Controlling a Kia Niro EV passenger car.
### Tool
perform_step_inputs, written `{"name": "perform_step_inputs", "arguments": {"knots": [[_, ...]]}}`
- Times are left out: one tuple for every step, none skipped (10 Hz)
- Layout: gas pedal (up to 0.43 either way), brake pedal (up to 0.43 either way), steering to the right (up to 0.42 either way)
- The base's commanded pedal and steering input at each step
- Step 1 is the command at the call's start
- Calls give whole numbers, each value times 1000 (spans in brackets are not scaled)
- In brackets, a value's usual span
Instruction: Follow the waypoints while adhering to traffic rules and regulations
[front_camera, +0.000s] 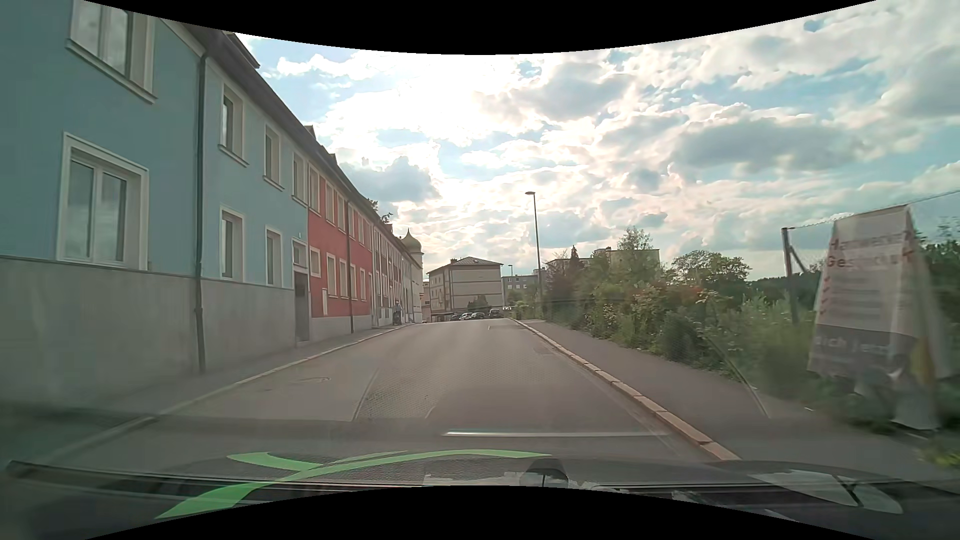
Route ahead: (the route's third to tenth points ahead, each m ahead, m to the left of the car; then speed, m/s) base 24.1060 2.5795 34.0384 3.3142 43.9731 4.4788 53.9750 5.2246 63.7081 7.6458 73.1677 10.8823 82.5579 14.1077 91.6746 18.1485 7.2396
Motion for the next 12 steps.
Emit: {"name": "perform_step_inputs", "arguments": {"knots": [[150,0,-26],[150,0,-25],[150,0,-25],[150,0,-25],[150,0,-24],[150,0,-22],[150,0,-21],[150,0,-19],[150,0,-12],[150,0,-10],[150,0,-10],[157,0,-10]]}}
